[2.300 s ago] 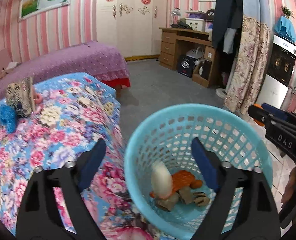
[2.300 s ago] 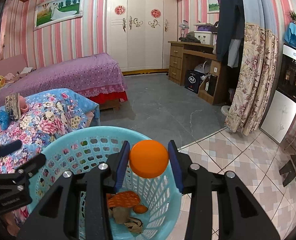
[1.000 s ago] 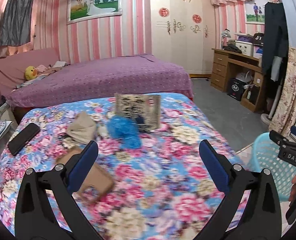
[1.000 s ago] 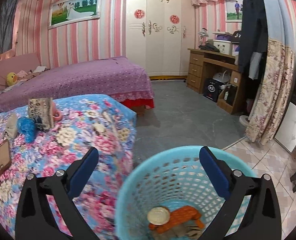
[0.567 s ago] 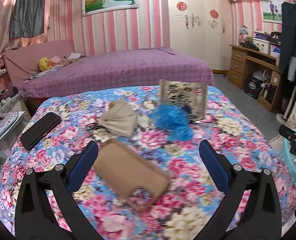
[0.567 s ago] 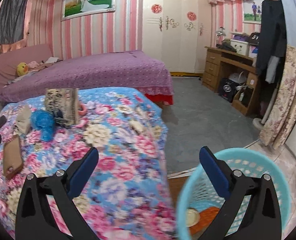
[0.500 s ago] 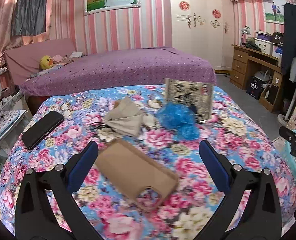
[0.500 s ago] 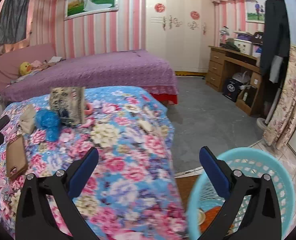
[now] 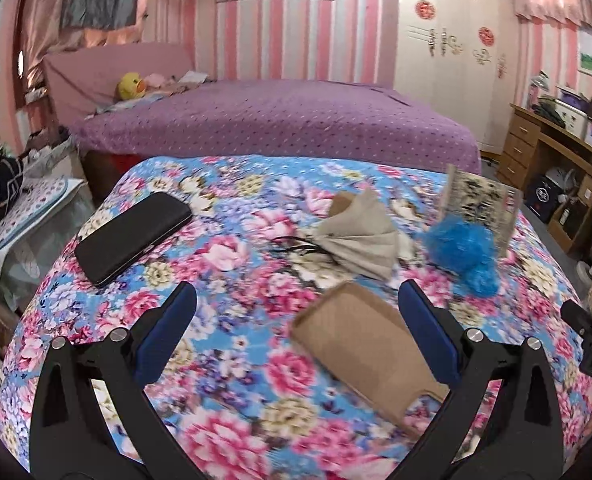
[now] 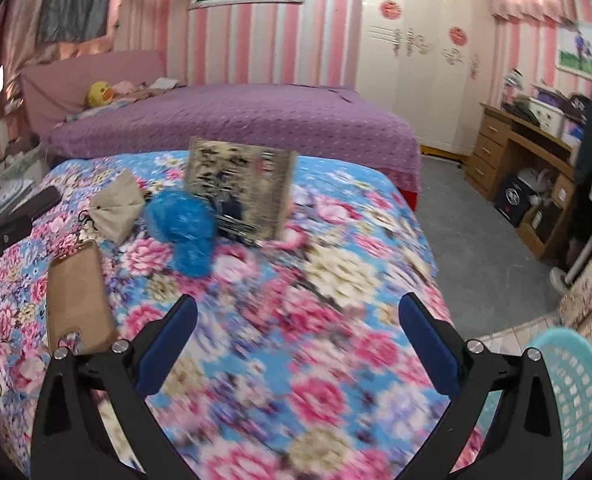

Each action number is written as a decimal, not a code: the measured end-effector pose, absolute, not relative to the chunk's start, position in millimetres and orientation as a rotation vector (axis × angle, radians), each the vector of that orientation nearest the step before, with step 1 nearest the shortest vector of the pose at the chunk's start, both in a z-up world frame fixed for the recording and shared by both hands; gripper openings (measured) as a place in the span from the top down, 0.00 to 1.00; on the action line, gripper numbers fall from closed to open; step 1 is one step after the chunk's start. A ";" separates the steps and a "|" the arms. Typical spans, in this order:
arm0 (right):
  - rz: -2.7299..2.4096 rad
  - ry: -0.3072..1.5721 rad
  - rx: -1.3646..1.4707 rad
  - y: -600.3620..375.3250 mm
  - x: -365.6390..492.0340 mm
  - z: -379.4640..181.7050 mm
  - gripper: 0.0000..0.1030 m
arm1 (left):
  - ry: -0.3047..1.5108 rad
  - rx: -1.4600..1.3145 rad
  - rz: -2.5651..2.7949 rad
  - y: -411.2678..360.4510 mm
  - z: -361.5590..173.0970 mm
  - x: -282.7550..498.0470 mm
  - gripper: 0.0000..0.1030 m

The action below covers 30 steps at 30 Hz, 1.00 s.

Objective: Collect trash
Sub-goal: 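Move both tools back over the bed toward the mask and blue bag, then grasp the beige face mask with the left tool while the right tool grasps the blue plastic bag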

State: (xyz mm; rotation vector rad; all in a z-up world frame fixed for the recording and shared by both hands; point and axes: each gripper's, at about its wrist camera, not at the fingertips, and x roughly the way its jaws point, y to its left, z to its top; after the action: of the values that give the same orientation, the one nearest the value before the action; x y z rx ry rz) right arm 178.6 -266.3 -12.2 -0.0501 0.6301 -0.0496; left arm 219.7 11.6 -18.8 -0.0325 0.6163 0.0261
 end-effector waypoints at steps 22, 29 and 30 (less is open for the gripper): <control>0.189 0.711 0.000 -240.1 259.5 -22.6 0.73 | 0.742 -0.035 -0.025 -6.1 -43.6 293.5 0.05; 0.046 0.708 0.072 -296.4 229.9 -28.7 0.73 | 0.749 0.033 -0.061 -46.2 -46.0 310.1 0.06; 0.036 0.710 0.092 -303.9 230.6 -31.1 0.73 | 0.747 0.041 -0.063 -50.4 -46.5 311.5 0.06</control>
State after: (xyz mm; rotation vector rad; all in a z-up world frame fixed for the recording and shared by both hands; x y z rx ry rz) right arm 230.6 -303.9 -31.1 0.0916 0.7097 0.0363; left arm 311.5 -50.4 -46.5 0.0413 0.7471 -0.0632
